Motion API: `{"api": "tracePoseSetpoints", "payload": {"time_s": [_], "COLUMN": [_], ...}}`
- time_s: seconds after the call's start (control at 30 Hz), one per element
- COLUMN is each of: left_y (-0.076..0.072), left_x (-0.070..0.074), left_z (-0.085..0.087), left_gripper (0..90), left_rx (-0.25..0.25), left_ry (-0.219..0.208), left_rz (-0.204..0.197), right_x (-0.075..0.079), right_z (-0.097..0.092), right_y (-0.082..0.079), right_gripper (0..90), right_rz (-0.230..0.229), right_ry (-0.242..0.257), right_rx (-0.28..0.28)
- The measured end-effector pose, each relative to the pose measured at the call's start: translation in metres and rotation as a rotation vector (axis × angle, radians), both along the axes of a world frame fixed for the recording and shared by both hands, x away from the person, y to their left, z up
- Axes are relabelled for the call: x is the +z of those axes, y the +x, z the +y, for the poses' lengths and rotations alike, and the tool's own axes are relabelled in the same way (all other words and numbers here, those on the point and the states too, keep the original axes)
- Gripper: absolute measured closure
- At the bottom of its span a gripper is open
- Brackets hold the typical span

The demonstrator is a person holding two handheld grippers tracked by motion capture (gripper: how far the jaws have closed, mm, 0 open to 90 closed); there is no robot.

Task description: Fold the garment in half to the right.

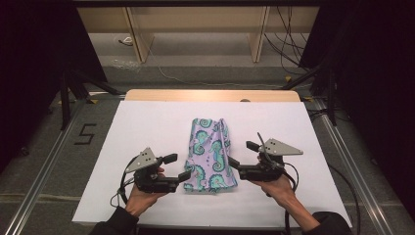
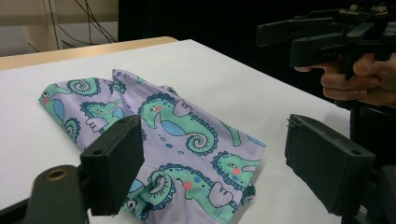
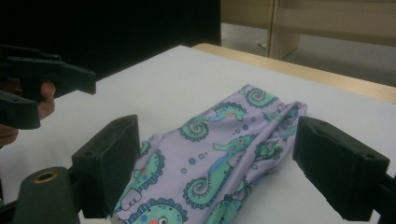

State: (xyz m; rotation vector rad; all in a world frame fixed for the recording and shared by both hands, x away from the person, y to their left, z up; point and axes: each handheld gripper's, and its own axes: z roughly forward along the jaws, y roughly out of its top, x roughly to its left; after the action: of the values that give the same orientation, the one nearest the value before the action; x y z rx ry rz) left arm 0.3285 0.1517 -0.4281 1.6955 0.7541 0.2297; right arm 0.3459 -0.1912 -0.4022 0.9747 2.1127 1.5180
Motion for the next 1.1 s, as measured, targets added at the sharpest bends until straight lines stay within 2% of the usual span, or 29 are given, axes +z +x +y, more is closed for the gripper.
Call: {"api": "tracePoseSetpoints", "payload": {"time_s": [0.33, 0.5, 0.73, 1.1], "left_y": [-0.003, -0.006, -0.010, -0.015], "left_x": [0.000, 0.000, 0.000, -0.002], "left_z": [0.001, 0.003, 0.005, 0.009], "left_gripper": [18.2, 18.1, 18.0, 18.1], "left_rx": [-0.015, -0.021, -0.019, -0.003], "left_ry": [0.003, -0.006, -0.015, -0.026], "left_rz": [-0.007, -0.024, -0.049, -0.064], "right_x": [-0.005, -0.007, -0.009, -0.016], "right_z": [-0.007, -0.008, -0.015, -0.021], "right_y": [-0.010, -0.018, -0.025, -0.037], "right_gripper": [16.1, 16.1, 16.1, 16.1], "right_rz": [-0.004, -0.015, -0.019, -0.007], "right_ry": [0.000, -0.003, 0.023, 0.008], "right_rx": [-0.018, -0.023, -0.043, -0.048]}}
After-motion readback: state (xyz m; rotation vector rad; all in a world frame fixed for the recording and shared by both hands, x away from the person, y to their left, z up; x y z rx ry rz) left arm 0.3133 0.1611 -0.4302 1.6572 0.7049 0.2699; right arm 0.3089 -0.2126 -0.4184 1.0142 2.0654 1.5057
